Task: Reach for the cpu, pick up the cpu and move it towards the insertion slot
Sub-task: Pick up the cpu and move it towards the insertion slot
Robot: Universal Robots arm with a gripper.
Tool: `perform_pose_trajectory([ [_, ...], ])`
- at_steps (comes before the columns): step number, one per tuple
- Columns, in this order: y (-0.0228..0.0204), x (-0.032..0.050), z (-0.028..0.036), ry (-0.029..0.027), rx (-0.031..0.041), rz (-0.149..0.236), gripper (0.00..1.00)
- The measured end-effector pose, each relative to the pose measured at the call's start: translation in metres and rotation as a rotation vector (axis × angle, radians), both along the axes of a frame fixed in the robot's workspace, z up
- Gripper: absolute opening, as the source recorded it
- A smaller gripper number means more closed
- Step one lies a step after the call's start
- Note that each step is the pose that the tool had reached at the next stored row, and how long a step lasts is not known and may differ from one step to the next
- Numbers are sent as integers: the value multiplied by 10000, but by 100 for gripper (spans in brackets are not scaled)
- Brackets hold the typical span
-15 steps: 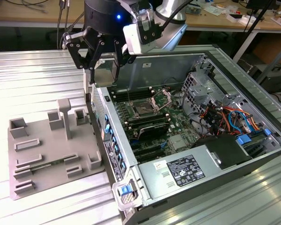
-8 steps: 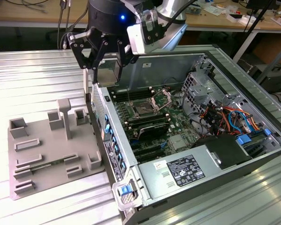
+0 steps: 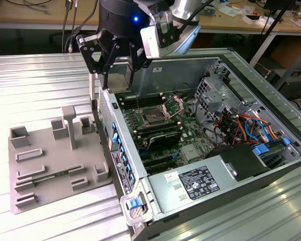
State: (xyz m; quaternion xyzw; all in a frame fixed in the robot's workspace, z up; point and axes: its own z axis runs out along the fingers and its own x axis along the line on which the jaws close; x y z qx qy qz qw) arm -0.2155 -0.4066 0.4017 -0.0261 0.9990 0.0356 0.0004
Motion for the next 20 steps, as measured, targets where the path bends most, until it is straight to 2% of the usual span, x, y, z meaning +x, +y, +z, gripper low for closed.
perform_pose_trajectory([
  [20, 0, 158, -10, 0, 0, -1, 54],
])
